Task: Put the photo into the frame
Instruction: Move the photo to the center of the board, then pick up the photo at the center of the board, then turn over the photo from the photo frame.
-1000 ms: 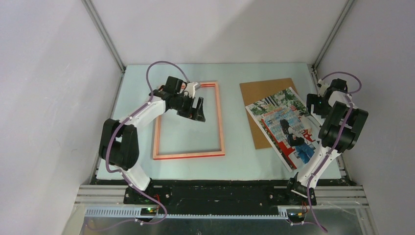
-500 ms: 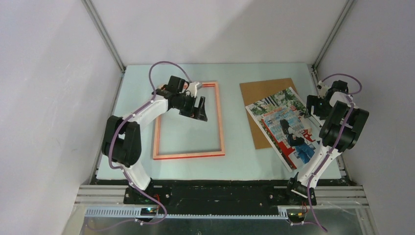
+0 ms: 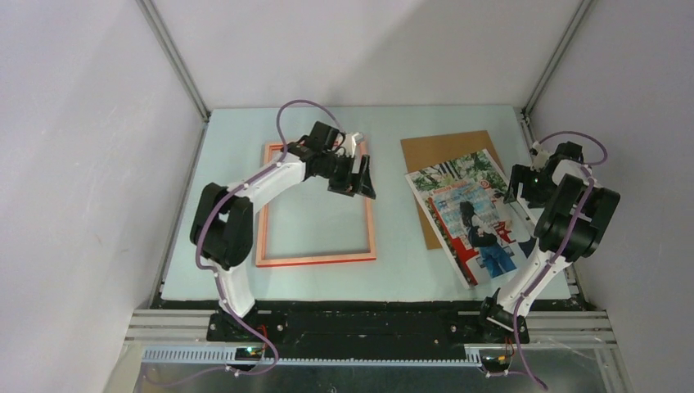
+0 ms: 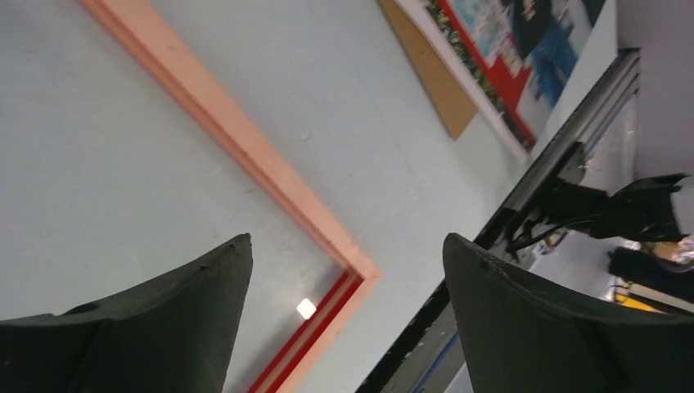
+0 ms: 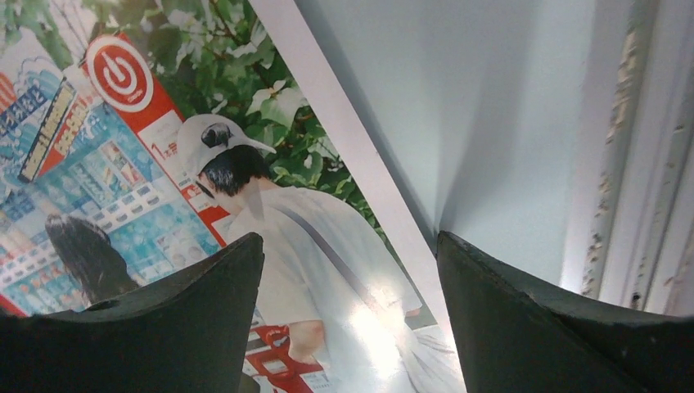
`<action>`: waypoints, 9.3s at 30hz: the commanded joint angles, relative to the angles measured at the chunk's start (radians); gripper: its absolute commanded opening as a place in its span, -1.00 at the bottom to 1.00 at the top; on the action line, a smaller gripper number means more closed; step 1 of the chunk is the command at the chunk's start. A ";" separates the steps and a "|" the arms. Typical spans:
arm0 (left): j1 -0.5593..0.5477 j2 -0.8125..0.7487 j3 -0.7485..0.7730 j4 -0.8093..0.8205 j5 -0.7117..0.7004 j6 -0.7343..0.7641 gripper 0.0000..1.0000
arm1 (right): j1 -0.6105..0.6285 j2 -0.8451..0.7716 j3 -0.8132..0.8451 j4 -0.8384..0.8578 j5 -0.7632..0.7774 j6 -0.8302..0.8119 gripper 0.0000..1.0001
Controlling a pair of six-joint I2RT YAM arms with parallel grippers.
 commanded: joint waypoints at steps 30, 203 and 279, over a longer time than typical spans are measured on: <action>-0.215 0.420 0.327 0.041 -0.074 -0.332 0.81 | 0.173 -0.152 -0.215 -0.059 -0.145 0.118 0.55; -0.118 0.253 0.009 0.819 0.146 -0.706 0.91 | 0.298 -0.183 -0.266 0.037 0.012 0.198 0.52; 0.027 -0.064 0.156 0.169 -0.285 -0.547 -1.00 | 1.011 -0.599 -0.011 0.139 0.269 0.322 0.75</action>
